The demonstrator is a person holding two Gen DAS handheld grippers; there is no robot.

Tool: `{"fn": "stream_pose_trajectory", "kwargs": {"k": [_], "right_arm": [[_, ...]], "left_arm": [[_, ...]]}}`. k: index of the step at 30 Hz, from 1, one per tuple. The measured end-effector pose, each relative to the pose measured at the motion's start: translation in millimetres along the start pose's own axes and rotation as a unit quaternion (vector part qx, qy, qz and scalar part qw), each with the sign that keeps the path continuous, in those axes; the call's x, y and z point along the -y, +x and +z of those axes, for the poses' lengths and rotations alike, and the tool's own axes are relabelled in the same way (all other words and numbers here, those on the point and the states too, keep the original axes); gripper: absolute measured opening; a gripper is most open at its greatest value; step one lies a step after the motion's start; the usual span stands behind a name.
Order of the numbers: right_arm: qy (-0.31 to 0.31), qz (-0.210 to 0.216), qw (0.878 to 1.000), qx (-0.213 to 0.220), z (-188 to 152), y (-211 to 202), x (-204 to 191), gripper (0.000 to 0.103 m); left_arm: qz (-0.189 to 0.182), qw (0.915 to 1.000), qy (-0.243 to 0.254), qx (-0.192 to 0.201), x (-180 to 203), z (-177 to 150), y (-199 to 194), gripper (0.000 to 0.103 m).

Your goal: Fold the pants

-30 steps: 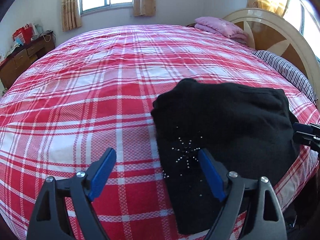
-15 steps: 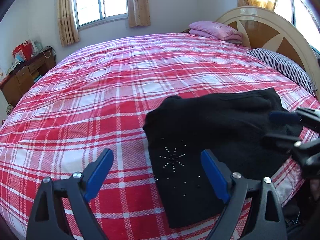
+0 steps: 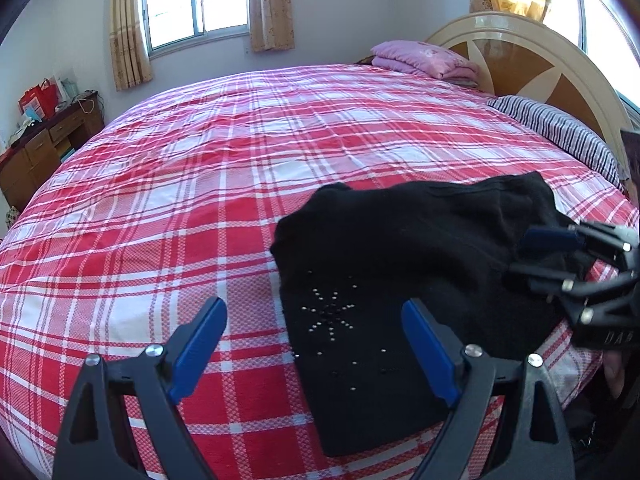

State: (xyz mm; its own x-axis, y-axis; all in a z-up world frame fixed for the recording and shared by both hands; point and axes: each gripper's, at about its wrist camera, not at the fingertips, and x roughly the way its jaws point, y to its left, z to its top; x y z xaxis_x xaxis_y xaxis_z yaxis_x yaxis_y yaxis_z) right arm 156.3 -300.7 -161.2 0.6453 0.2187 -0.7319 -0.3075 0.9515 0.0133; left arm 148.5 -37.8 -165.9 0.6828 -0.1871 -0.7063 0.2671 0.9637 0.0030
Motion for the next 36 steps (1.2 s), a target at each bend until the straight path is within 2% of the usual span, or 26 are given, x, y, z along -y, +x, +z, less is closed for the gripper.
{"fn": "stream_pose_trajectory", "kwargs": {"k": [5,7,8,10,12,15,19,23,26,30,31,34,36], "right_arm": [[0.031,0.04,0.999,0.018,29,-6,24,0.066],[0.041,0.066,0.997,0.006,39,3,28,0.066],[0.037,0.062,0.997,-0.006,43,13,27,0.066],[0.021,0.027,0.999,-0.025,46,33,21,0.066],[0.004,-0.001,0.998,-0.063,44,59,16,0.067],[0.005,-0.017,0.999,-0.052,45,67,17,0.069],[0.036,0.006,0.999,-0.022,47,38,36,0.069],[0.086,0.036,0.996,-0.003,26,-21,78,0.069],[0.097,0.017,0.995,-0.019,-4,-50,97,0.069],[0.088,0.007,0.992,-0.095,-44,-39,100,0.069],[0.081,0.002,0.991,-0.102,-51,-34,99,0.068],[0.059,-0.004,0.994,-0.093,-52,-36,95,0.068],[0.079,0.022,0.993,-0.079,-44,-47,101,0.068]], "left_arm": [[-0.011,0.9996,0.027,-0.003,19,-3,0,0.092],[-0.003,0.9991,0.042,-0.007,26,-5,3,0.093],[0.003,0.9988,0.048,-0.01,30,-7,6,0.094],[0.003,0.9983,0.057,-0.013,35,-12,12,0.096],[0.003,0.9986,0.052,-0.009,34,-14,14,0.101],[-0.003,0.9992,0.04,-0.01,29,-13,14,0.102],[0.0,0.9988,0.047,-0.01,32,-13,12,0.102],[-0.002,0.999,0.043,-0.011,30,-11,9,0.102],[-0.007,0.9992,0.035,-0.015,28,-12,11,0.102],[-0.015,0.9993,0.029,-0.021,24,-14,13,0.103],[-0.022,0.9992,0.021,-0.025,22,-15,14,0.103],[-0.035,0.9989,0.004,-0.032,16,-15,15,0.103],[-0.031,0.9993,0.002,-0.023,15,-13,10,0.103]]}}
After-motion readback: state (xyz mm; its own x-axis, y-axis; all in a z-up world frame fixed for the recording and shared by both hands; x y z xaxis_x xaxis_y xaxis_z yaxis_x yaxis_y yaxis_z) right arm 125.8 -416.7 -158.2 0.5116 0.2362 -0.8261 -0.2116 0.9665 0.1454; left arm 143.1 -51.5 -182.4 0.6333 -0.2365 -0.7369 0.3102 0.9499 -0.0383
